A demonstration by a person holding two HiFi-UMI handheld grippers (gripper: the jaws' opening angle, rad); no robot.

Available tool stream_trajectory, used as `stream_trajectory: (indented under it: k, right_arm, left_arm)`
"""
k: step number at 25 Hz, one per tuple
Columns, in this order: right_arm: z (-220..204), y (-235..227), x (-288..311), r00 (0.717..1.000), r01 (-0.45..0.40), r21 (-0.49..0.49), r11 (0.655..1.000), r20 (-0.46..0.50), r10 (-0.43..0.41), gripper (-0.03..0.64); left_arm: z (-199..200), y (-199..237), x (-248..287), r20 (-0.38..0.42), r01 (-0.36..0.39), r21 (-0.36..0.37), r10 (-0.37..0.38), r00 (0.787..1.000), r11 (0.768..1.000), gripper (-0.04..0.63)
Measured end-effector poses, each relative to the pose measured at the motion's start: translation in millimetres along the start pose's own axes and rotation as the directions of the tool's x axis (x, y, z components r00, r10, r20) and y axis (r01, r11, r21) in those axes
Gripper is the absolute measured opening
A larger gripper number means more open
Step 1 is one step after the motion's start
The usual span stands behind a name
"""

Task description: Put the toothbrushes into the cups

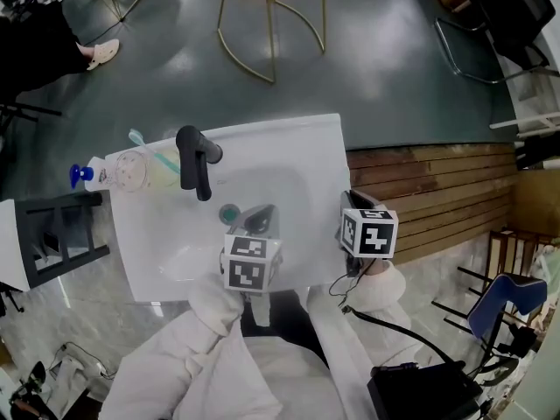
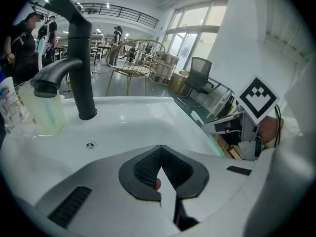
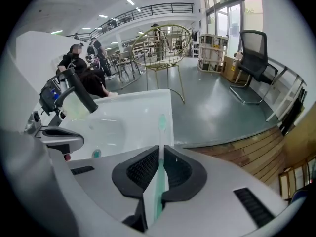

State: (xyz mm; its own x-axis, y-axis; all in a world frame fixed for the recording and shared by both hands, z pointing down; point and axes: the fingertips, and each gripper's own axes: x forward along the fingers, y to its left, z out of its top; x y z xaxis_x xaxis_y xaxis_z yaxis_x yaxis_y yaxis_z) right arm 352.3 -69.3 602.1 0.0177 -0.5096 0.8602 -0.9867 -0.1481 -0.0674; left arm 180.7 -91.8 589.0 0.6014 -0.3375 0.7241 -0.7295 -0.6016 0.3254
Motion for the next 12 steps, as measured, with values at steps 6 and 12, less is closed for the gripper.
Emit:
stream_trajectory:
  k: [6,12]
  right_arm:
    - [3,9,-20,0.999,-0.029,0.033,0.999,0.043,0.027,0.044]
    - [-7,31,-36,0.989,-0.105,0.049,0.993,0.107,0.099,0.044]
  left_arm:
    - [0,-7,-11,0.02,0.003,0.014,-0.003,1.0,1.0,-0.002]
    - [-6,-3,-33,0.041,-0.021,0.018,0.02,0.999,1.0,-0.002]
